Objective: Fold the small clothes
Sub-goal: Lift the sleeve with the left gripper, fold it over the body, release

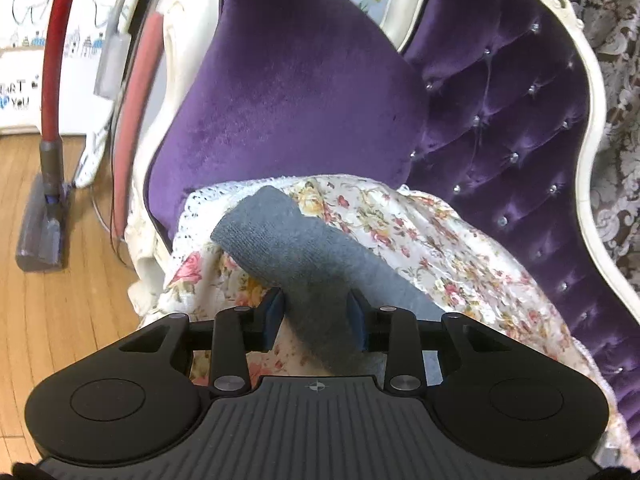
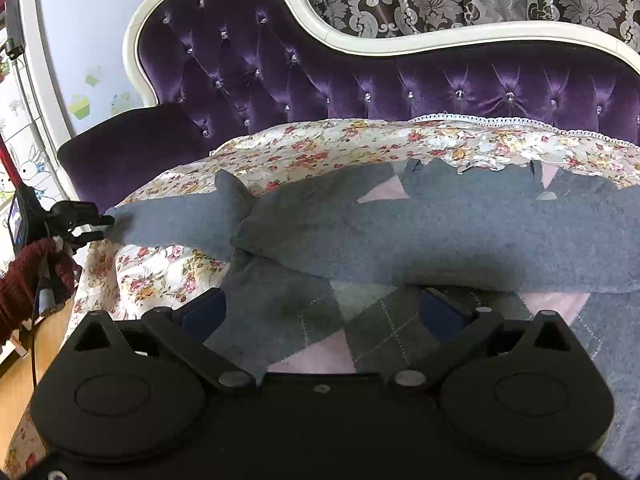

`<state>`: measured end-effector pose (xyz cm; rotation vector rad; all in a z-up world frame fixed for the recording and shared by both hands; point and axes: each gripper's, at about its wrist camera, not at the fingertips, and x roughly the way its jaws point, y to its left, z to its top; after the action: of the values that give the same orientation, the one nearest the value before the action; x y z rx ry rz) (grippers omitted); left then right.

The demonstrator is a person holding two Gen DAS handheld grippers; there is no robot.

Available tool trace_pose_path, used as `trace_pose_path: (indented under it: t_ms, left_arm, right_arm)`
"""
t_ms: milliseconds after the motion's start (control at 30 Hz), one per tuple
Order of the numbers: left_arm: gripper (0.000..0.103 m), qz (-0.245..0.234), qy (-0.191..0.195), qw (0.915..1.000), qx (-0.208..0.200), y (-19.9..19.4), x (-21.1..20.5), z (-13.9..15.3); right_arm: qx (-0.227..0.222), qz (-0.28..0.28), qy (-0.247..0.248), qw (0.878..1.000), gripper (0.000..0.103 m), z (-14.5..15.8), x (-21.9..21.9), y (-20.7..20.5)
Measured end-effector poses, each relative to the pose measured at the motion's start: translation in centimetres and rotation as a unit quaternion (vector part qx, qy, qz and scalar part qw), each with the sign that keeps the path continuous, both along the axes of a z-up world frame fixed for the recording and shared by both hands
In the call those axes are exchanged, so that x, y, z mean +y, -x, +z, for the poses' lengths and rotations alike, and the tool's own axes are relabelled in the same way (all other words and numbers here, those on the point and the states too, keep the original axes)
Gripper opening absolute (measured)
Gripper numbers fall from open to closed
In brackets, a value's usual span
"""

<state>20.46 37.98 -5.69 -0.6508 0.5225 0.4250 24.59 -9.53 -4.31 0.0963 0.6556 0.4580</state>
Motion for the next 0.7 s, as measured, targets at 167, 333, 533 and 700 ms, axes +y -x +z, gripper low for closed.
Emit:
trace_pose_path:
  t_ms: [167, 333, 533, 700]
  left_arm:
    - [0.033, -0.006, -0.001, 1.0000, 0.005, -0.9, 0.3, -0.3]
    - [0.006, -0.003, -0.032, 0.9992, -0.022, -0.1, -0.4, 1.0]
    - [0.006, -0.001, -0.080, 0.9940, -0.075, 2.4, -2.4, 5.6]
    - [0.006, -0.034, -0.130, 0.9828, -0.126, 3.7, -5.0, 10.7]
  right_arm:
    - [0.002, 0.003, 0.001, 1.000, 0.102, 0.0, 0.3, 0.1]
    - [0.007, 0.005, 0.004, 1.000, 0.102, -0.2, 0.3, 0.0]
    - [0.010, 0.006, -0.003, 1.000, 0.102, -0.3, -0.1, -0.1]
    - [0.011, 0.003, -0.013, 1.000, 0.102, -0.3, -0.7, 0.1]
